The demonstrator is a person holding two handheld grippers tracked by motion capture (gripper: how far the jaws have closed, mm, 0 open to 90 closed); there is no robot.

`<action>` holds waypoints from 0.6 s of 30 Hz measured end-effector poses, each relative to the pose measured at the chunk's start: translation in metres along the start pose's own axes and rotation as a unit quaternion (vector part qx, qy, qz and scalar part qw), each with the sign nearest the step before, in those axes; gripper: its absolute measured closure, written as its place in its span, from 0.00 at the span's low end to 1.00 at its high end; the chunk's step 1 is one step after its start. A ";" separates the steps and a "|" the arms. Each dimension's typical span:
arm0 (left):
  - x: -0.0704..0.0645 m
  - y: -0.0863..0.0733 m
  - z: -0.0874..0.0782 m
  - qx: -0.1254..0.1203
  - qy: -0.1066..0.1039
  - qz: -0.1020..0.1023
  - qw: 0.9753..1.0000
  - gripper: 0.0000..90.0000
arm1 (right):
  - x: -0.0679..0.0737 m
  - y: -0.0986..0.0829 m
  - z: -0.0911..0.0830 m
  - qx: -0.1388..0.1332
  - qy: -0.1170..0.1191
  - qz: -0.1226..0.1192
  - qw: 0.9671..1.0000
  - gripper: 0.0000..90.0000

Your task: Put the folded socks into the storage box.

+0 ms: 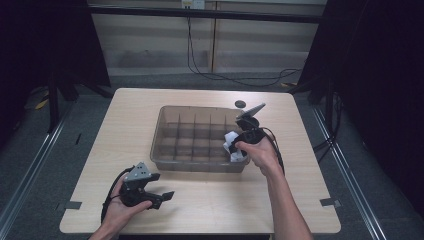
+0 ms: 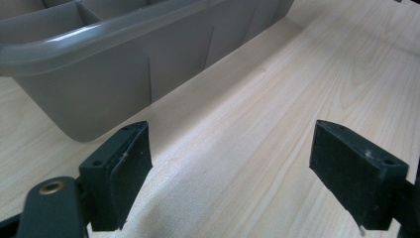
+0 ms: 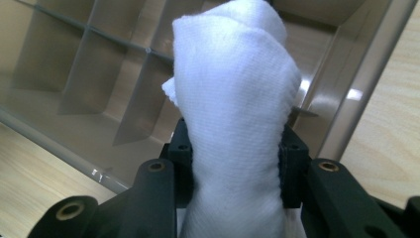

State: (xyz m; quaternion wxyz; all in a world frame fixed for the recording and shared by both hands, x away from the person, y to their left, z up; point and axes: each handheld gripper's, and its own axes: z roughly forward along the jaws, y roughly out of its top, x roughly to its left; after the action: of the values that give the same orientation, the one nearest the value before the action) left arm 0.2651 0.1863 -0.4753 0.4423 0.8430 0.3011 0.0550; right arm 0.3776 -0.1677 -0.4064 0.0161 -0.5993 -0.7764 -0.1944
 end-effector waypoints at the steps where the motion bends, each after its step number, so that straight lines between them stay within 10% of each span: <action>1: 0.000 0.000 0.000 0.001 0.000 -0.001 1.000 0.18 | 0.001 0.000 0.001 0.002 -0.005 0.001 1.000 0.68; 18: 0.000 0.000 0.001 0.000 -0.001 0.001 1.000 0.18 | 0.007 0.002 0.021 0.051 -0.054 -0.002 0.997 0.68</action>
State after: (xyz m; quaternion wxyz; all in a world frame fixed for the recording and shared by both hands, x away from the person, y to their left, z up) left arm 0.2655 0.1855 -0.4756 0.4429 0.8432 0.2999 0.0547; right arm 0.3819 -0.1543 -0.4239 0.0046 -0.6056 -0.7863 -0.1221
